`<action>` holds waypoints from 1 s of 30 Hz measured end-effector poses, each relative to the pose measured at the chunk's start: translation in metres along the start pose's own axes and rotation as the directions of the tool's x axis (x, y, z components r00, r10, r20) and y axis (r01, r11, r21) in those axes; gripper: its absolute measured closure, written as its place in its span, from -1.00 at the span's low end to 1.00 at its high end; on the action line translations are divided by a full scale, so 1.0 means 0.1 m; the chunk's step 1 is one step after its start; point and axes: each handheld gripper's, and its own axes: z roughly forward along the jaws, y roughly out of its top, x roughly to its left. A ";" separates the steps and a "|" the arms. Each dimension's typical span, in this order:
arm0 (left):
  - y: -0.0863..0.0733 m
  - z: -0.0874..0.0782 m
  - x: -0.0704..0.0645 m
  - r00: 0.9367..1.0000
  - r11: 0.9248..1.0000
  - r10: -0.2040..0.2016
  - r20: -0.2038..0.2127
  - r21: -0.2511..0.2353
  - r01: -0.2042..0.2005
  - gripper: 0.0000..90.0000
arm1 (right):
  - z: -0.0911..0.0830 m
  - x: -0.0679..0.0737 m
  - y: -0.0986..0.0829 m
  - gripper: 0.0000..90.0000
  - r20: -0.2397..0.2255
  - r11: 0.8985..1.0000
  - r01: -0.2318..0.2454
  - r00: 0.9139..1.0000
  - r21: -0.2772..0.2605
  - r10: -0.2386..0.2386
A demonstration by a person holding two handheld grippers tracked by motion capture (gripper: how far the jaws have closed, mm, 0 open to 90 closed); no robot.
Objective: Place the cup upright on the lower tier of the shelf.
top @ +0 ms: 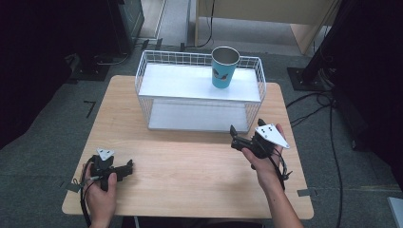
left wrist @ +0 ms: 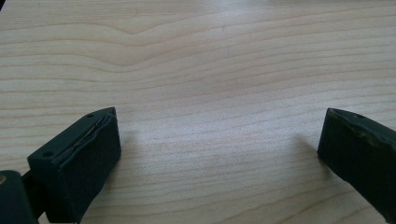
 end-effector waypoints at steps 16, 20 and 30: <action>0.00 0.00 0.00 1.000 1.000 0.000 0.000 0.000 0.000 -1.00 | -0.15 -0.27 -0.29 -1.00 0.054 0.999 -0.027 0.998 0.043 0.024; 0.00 0.00 0.00 1.000 1.000 -0.001 0.000 -0.001 0.001 -1.00 | -0.19 -0.32 -0.35 -1.00 0.062 0.998 -0.036 0.998 0.049 0.033; 0.00 0.00 0.00 1.000 1.000 -0.001 0.000 -0.001 0.001 -1.00 | -0.31 -0.52 -0.58 -1.00 0.104 0.995 -0.050 0.994 0.089 0.040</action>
